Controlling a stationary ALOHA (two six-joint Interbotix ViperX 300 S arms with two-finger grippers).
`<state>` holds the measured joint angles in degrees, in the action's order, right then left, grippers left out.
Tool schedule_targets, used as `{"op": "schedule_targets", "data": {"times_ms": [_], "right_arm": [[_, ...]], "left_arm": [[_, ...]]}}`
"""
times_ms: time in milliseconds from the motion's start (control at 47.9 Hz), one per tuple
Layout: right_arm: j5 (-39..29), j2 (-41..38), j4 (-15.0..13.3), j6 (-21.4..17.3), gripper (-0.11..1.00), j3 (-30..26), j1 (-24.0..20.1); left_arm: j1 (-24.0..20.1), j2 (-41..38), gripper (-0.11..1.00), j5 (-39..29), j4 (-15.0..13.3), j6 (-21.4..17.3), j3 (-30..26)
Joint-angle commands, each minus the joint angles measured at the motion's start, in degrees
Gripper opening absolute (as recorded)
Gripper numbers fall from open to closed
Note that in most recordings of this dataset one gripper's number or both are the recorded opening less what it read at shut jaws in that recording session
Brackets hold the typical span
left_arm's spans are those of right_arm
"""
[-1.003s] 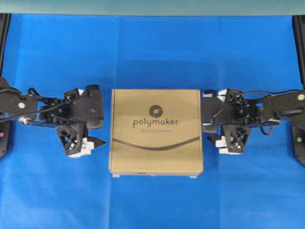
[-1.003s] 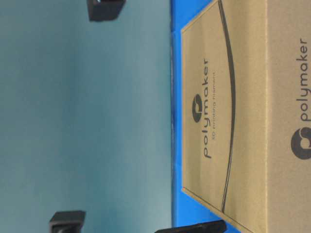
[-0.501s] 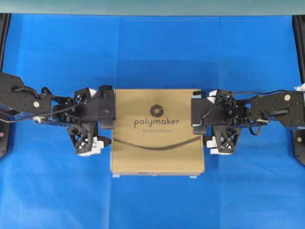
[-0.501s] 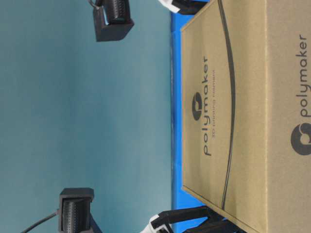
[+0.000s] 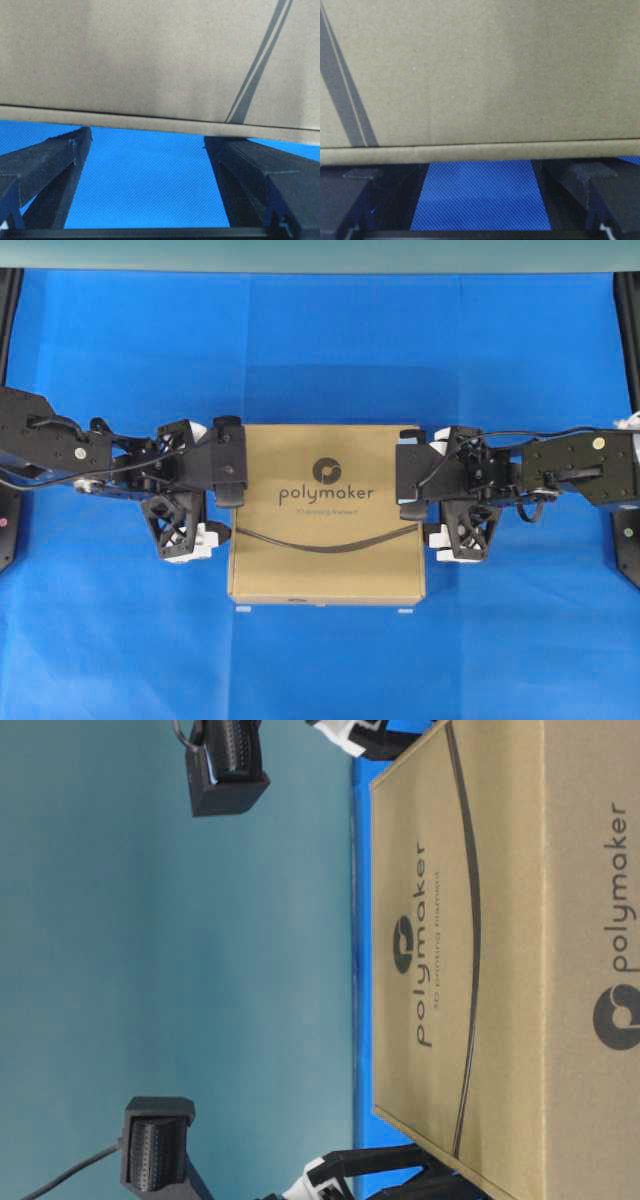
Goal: Lift up the cardboard box by clamping it between your arms.
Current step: 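Lift the clamped box upward with both grippers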
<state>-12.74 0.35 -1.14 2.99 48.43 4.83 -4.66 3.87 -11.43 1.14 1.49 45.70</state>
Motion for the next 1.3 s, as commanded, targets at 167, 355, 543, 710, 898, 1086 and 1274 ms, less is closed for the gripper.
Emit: {"op": "schedule_targets", "data": {"times_ms": [167, 355, 543, 710, 898, 1086, 1274], "right_arm": [[-1.05, 1.05, 0.35, -0.26, 1.0, -3.08, -0.18], [-7.91, 4.13, 1.76, -0.26, 1.0, -5.54, -0.18], [-16.88, 8.96, 2.02, -0.18, 1.0, -9.49, -0.18], [-25.4, 13.18, 2.02, -0.26, 1.0, -14.06, -0.18], [-33.22, 15.91, 2.02, -0.35, 1.0, -19.07, -0.18], [-39.9, 16.96, 2.02, -0.35, 1.0, -24.17, -0.18], [-45.7, 17.31, 2.02, -0.35, 1.0, -29.53, -0.18]], "left_arm": [[-0.26, 1.23, 0.88, -1.23, 0.09, 0.35, -3.69], [-0.53, 4.04, 0.88, -6.33, 0.09, 0.18, -7.29], [-0.62, 7.47, 0.88, -13.62, 0.09, 0.09, -10.99], [-0.62, 9.93, 0.88, -19.16, 0.09, 0.09, -13.71], [-0.7, 11.95, 0.88, -25.31, 0.09, 0.0, -18.81], [-0.62, 12.04, 0.88, -32.17, 0.09, 0.0, -26.19], [-0.62, 12.04, 0.88, -38.5, 0.09, -0.35, -32.7]]}}
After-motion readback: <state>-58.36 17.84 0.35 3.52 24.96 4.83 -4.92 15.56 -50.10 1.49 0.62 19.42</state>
